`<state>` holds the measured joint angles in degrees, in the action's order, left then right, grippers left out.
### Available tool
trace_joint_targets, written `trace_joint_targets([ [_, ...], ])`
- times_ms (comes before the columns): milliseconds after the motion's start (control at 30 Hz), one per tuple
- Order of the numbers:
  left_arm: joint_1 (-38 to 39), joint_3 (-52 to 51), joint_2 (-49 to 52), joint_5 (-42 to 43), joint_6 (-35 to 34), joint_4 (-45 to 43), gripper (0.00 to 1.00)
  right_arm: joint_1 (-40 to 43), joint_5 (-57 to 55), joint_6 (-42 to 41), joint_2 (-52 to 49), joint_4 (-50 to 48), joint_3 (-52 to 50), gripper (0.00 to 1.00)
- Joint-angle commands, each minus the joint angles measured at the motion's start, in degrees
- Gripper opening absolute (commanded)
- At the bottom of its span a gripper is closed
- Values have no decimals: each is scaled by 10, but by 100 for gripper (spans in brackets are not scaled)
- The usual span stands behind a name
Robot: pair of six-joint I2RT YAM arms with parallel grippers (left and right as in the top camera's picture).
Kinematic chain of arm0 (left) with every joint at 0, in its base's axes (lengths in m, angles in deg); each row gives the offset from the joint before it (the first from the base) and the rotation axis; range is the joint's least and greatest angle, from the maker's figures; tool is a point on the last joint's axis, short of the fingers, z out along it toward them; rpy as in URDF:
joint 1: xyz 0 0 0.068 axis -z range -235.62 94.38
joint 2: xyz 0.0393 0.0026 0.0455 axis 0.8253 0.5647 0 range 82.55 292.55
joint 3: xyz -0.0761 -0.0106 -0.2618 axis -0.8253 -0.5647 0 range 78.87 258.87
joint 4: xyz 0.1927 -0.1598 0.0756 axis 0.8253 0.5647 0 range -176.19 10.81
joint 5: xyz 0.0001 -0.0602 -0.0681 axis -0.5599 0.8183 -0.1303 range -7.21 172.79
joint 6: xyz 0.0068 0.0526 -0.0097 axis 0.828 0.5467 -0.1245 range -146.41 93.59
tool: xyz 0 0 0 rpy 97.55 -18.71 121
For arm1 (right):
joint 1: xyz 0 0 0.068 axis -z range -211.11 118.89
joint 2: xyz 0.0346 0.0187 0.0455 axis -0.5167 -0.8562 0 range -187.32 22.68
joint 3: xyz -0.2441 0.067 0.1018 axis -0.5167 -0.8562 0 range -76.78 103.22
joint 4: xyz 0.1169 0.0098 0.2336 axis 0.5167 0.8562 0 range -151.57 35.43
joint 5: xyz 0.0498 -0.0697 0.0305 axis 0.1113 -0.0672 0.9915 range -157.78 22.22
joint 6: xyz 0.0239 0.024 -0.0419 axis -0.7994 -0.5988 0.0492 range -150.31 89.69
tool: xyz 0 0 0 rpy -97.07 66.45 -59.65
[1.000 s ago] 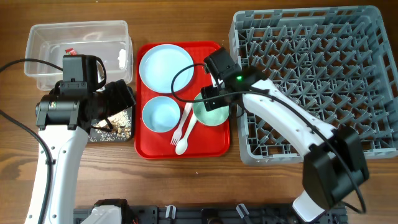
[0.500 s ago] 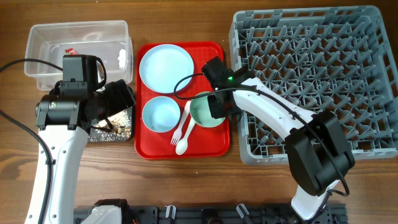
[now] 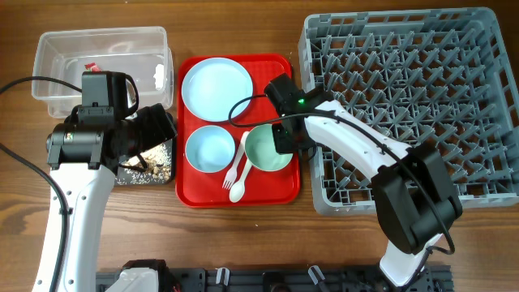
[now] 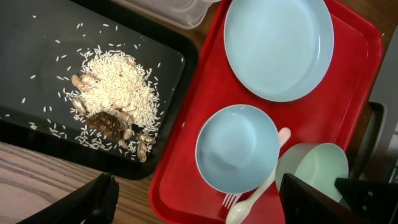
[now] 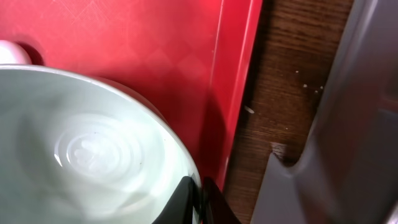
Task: Sort waste into correct bins and load items into the dishwasher rack
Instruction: 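Place the mint bowl in the back of the dish rack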
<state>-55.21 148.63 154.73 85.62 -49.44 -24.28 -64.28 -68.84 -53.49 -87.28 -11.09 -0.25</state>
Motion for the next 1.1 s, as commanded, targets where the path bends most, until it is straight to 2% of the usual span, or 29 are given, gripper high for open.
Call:
trace_joint_targets([
  [0,-3,1,-4,-3,-5,-2,84,2,27,-10,-30,-3,-2,4],
  [133,-3,1,-4,-3,-5,-2,84,2,24,-8,-14,7,7,4],
  [200,-3,1,-4,-3,-5,-2,84,2,2,7,38,14,31,4],
  [333,-3,1,-4,-3,-5,-3,84,24,-106,38,160,-2,78,4],
  [433,-3,1,-4,-3,-5,-6,85,58,-174,85,206,-63,83,4],
  [500,-3,1,-4,-3,-5,-8,86,65,-263,116,210,-111,83,4],
  [567,-3,1,-4,-3,-5,-10,86,70,-445,120,205,-184,83,4],
  [600,-3,1,-4,-3,-5,-11,87,74,-521,158,197,-252,83,4],
  [700,-3,1,-4,-3,-5,-12,88,104,-549,298,140,-416,83,4],
  [933,-3,1,-4,-3,-5,-16,88,121,-597,322,-18,-443,83,4],
  [1067,-3,1,-4,-3,-5,-17,89,121,-636,320,-59,-452,83,4],
])
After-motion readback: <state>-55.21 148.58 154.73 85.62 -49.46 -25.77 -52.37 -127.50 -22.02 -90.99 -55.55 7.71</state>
